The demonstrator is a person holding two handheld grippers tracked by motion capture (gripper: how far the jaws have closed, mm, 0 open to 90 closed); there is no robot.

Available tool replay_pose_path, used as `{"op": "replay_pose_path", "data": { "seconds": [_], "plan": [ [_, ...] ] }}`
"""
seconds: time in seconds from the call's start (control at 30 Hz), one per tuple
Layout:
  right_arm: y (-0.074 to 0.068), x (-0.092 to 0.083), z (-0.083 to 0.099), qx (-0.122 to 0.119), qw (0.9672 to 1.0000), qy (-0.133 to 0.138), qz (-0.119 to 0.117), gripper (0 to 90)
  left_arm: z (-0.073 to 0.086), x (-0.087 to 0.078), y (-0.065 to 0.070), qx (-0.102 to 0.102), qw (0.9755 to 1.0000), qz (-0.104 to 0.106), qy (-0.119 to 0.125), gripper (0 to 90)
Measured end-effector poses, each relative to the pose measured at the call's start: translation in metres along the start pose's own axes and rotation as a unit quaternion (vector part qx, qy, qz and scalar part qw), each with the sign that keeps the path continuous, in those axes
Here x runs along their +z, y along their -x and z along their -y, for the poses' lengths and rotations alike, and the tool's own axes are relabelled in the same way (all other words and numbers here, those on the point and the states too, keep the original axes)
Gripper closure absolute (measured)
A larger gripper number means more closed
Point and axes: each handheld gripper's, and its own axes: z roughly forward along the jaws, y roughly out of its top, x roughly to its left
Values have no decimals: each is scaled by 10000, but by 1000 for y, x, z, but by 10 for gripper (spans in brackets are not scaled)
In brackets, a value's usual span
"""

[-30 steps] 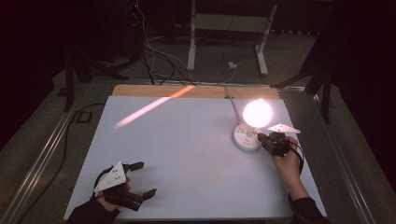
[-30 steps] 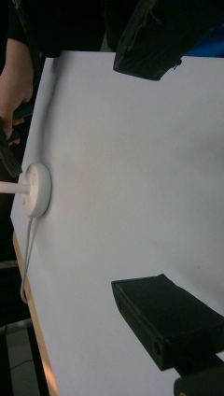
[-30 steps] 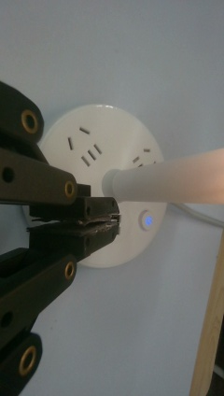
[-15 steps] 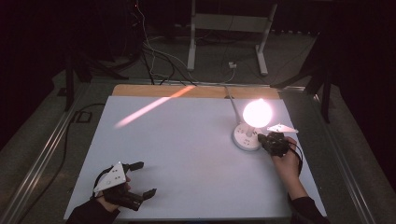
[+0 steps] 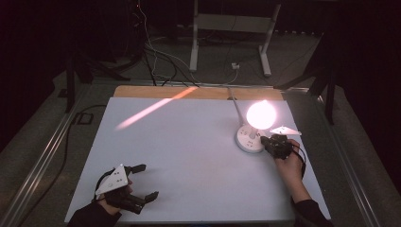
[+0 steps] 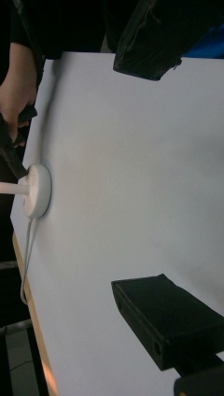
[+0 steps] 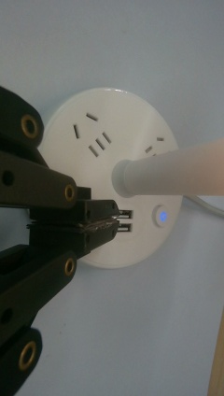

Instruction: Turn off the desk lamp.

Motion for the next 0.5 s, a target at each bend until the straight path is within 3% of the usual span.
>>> {"op": "replay_pose_path", "data": {
  "seconds": [0.3, 0.37, 0.5],
  "plan": [
    [-2, 0, 1, 0, 10000, 30, 67, 896, 0, 0, 0, 4, 10000, -4, -6, 6],
    [-4, -3, 0, -72, 9999, 104, 105, 896, 0, 0, 0, 12, 10000, 0, 13, 6],
    [-3, -12, -6, 30, 9996, 280, 64, 896, 0, 0, -1, -9, 10000, -9, 3, 6]
  ]
}}
